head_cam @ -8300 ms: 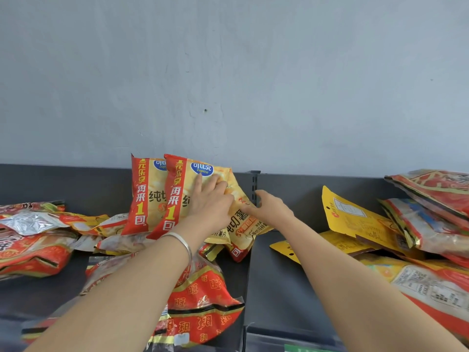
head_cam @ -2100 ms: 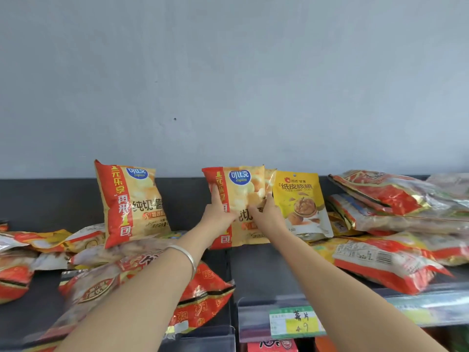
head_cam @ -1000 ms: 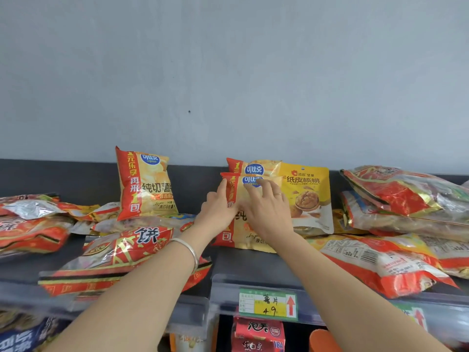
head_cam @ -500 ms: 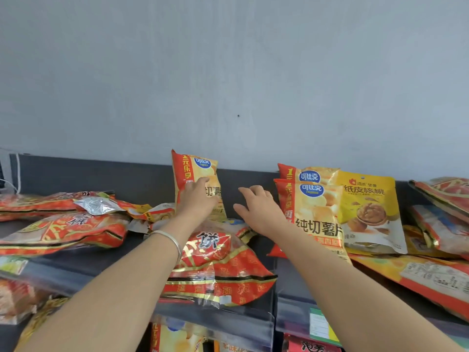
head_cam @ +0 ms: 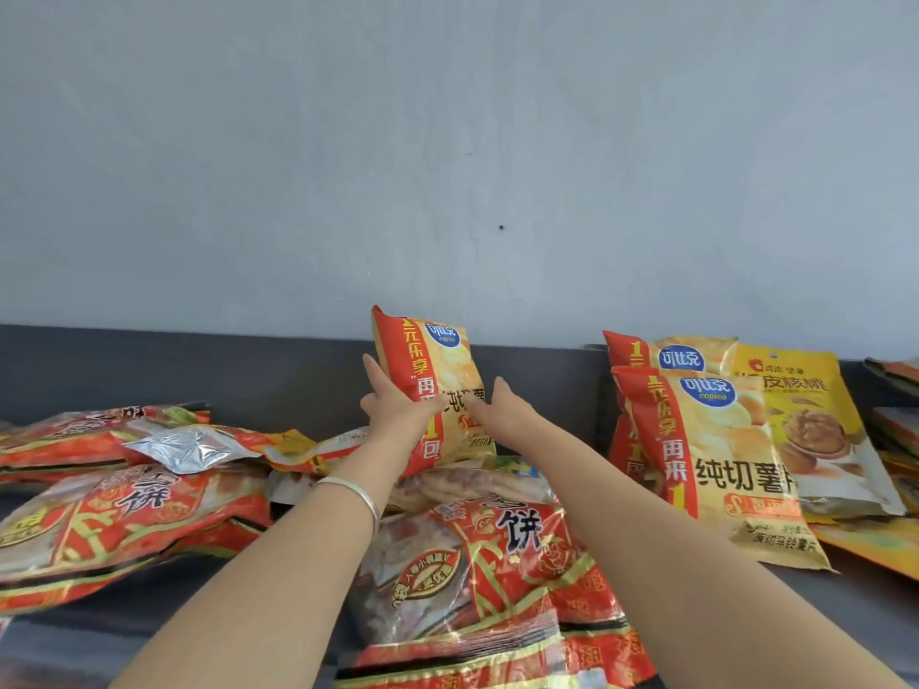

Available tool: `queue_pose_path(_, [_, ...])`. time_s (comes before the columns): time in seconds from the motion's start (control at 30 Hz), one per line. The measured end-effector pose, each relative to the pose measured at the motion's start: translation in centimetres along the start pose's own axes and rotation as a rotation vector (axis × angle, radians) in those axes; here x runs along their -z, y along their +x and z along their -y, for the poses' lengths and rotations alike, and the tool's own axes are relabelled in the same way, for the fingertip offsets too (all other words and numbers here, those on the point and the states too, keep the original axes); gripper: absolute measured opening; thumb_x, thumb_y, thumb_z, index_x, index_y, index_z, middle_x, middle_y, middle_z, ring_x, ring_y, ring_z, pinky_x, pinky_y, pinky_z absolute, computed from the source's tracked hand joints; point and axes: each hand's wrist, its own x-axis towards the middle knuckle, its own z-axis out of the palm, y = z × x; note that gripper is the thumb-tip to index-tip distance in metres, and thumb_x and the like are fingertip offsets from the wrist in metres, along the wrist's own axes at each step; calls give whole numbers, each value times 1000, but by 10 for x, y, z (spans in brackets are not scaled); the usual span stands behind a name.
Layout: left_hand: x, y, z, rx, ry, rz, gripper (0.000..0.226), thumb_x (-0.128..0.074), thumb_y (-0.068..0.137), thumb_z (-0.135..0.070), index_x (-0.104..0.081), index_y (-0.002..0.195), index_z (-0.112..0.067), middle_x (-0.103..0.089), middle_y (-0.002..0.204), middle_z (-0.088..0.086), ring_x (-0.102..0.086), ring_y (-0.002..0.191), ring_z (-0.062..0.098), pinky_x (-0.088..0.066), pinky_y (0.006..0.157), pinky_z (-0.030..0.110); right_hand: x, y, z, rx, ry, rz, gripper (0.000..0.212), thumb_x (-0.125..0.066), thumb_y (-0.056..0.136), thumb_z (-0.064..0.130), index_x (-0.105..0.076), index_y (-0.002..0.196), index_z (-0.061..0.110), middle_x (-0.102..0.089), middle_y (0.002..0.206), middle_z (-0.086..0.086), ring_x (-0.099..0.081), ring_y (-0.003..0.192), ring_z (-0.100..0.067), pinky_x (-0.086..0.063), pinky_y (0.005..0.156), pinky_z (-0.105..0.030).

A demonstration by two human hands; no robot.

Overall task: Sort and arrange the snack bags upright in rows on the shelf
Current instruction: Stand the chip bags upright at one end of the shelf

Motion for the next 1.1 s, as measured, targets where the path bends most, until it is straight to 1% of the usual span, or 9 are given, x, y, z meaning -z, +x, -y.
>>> queue_pose_path(0.13, [-6,6,14,-42,-12,77,120,-79,73,-31,17,146,-34,-38,142,11,-44,126,34,-39,102,51,-11,5,0,-72,190,24,70,-33,101,47,-4,153,10,-30,154,-10,-36,137,-28,-32,107,-40])
queue_pose_path(0.23, [-5,8,15,-100,-44,60,119,-80,73,-28,13,147,-33,-44,137,8,-48,122,31,-42,97,47,-18,6,0,-41,281,43,60,-34,100,46,-25,147,10,-48,142,-11,-51,125,-27,-39,107,-43])
queue_pose_path(0.33, [-2,3,10,-193,-32,0,117,-79,72,-29,10,147,-35,-43,135,8,-49,121,30,-44,92,46,-16,3,5,5,344,-1,50,-33,100,43,-35,140,12,-56,132,-8,-56,117,-23,-44,101,-40])
queue_pose_path(0.5, [2,-11,-5,-342,-100,-113,113,-78,72,-31,7,145,-40,-40,135,7,-49,119,27,-45,84,41,-3,-7,7,66,296,-86,65,-34,99,48,-14,152,15,-32,154,-6,-34,139,-25,-32,107,-39])
queue_pose_path(0.6, [2,-26,-22,-413,-239,-127,109,-77,74,-32,5,146,-40,-37,138,3,-47,122,23,-44,93,45,12,-20,8,155,272,-195,61,-36,100,44,-22,150,13,-37,151,-9,-39,135,-25,-34,102,-36])
queue_pose_path(0.67, [-2,-41,-34,-460,-307,-92,105,-76,76,-32,1,146,-40,-38,139,0,-47,121,19,-45,98,49,27,-32,6,212,259,-295,57,-36,100,45,-29,147,14,-45,144,-10,-46,128,-25,-38,97,-35])
queue_pose_path(0.8, [-21,-79,-53,-531,-371,47,97,-72,81,-34,0,146,-40,-39,139,-4,-49,120,15,-47,97,45,66,-62,-7,223,193,-492,62,-30,97,56,-22,150,25,-49,142,-5,-48,129,-29,-41,102,-48])
queue_pose_path(1.0, [-72,-145,-66,-564,-431,269,84,-64,86,-37,-5,145,-41,-43,133,-11,-51,119,12,-49,93,36,120,-109,-64,168,241,-532,66,-31,94,62,-25,149,27,-44,147,-3,-43,133,-27,-37,104,-43])
queue_pose_path(1.1, [-101,-175,-68,-536,-451,358,77,-62,89,-32,-9,144,-42,-47,130,-11,-53,118,13,-47,98,42,141,-130,-99,131,205,-567,64,-30,94,61,-25,149,28,-48,143,-5,-46,129,-29,-37,93,-38])
